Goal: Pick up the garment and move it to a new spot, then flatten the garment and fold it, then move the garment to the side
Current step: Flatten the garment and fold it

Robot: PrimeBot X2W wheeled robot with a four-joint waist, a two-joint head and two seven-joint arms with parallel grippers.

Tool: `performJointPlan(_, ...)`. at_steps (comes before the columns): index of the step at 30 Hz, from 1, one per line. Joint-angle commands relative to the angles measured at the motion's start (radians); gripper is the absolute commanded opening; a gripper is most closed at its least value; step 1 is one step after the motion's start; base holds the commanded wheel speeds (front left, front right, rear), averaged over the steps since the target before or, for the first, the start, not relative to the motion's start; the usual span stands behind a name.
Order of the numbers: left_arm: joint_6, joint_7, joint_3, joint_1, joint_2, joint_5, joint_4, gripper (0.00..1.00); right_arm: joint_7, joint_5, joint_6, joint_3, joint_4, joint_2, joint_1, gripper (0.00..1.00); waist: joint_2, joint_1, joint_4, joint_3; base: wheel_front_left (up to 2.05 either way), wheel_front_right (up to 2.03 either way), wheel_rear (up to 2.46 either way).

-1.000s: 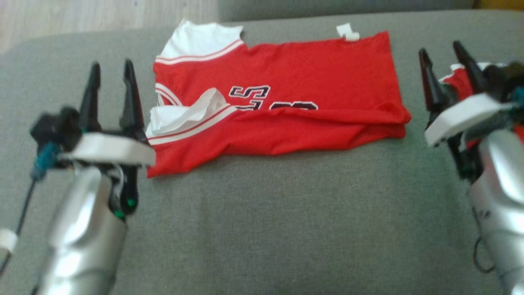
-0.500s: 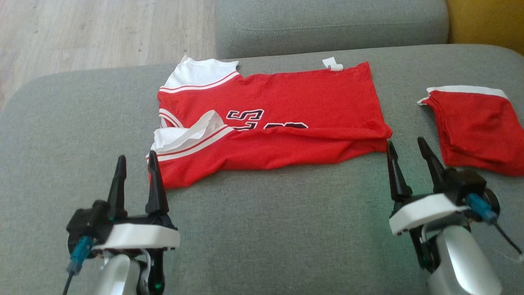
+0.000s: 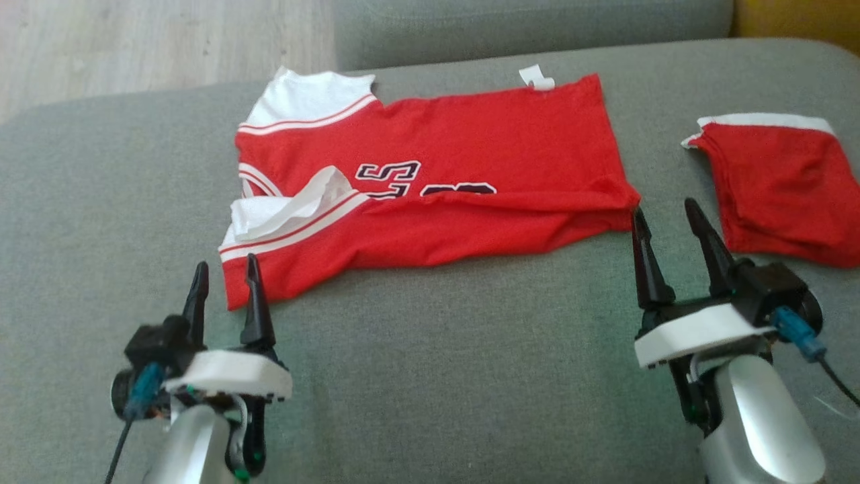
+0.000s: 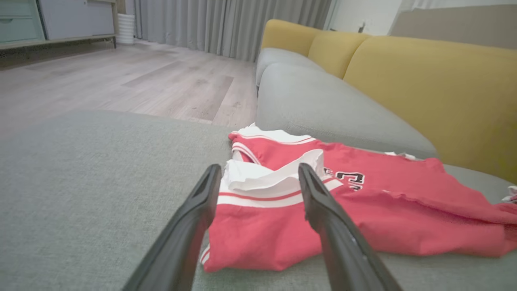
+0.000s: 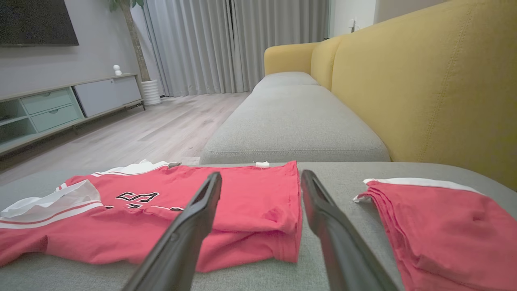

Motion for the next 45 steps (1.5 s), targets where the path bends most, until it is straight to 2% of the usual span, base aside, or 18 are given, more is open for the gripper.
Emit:
performJointPlan(1, 0.008, 0.003, 0.030, -0.060, 0.018, 0.007, -0.015, 1.00, 0.001, 0.005, -0.001, 0.026, -0.041, 0.006, -0.044, 1.00, 0.0000, -0.0001, -0.008, 0.018, 0.00, 0.00, 0.00)
performJointPlan(9, 0.037, 0.072, 0.037, -0.163, 0.043, 0.007, 0.152, 1.00, 0.012, 0.012, -0.001, 0.041, -0.082, 0.006, -0.061, 1.00, 0.0000, -0.0001, -0.028, 0.081, 0.00, 0.00, 0.00)
performJointPlan(18, 0.104, 0.152, 0.035, -0.221, 0.067, 0.024, 0.318, 1.00, 0.018, 0.021, -0.001, 0.065, -0.104, 0.006, -0.076, 1.00, 0.0000, -0.0001, -0.047, 0.115, 0.00, 0.00, 0.00)
performJointPlan(23, 0.079, 0.214, 0.011, -0.229, 0.067, 0.019, 0.392, 1.00, 0.027, 0.027, -0.001, 0.077, -0.114, 0.006, -0.081, 1.00, 0.0000, -0.0001, -0.051, 0.120, 0.00, 0.00, 0.00)
performJointPlan(24, 0.070, 0.227, 0.006, -0.232, 0.066, 0.017, 0.402, 0.68, 0.030, 0.027, -0.001, 0.077, -0.115, 0.006, -0.082, 1.00, 0.0000, -0.0001, -0.051, 0.120, 0.00, 0.00, 0.00)
performJointPlan(25, 0.061, 0.236, 0.002, -0.235, 0.067, 0.015, 0.409, 0.22, 0.033, 0.027, -0.001, 0.077, -0.116, 0.006, -0.083, 1.00, 0.0000, -0.0001, -0.050, 0.119, 0.00, 0.00, 0.00)
performJointPlan(26, 0.055, 0.239, 0.000, -0.238, 0.067, 0.012, 0.413, 0.00, 0.035, 0.026, -0.001, 0.077, -0.116, 0.006, -0.083, 1.00, 0.0000, -0.0001, -0.048, 0.119, 0.00, 0.00, 0.00)
performJointPlan(29, 0.048, 0.200, 0.008, -0.251, 0.070, 0.004, 0.399, 0.00, 0.057, 0.022, -0.001, 0.074, -0.108, 0.006, -0.083, 1.00, 0.0000, -0.0001, -0.043, 0.116, 0.00, 0.00, 0.00)
performJointPlan(36, 0.029, 0.015, 0.026, -0.277, 0.065, -0.004, 0.280, 0.00, 0.158, 0.011, -0.001, 0.024, -0.028, 0.006, -0.096, 1.00, 0.0000, -0.0001, -0.020, 0.112, 0.00, 0.00, 0.00)
performJointPlan(45, 0.006, -0.032, -0.009, -0.260, 0.051, 0.028, 0.124, 0.00, 0.264, 0.073, -0.001, -0.031, 0.149, 0.006, -0.186, 1.00, 0.0000, -0.0001, 0.016, 0.117, 0.00, 0.00, 0.00)
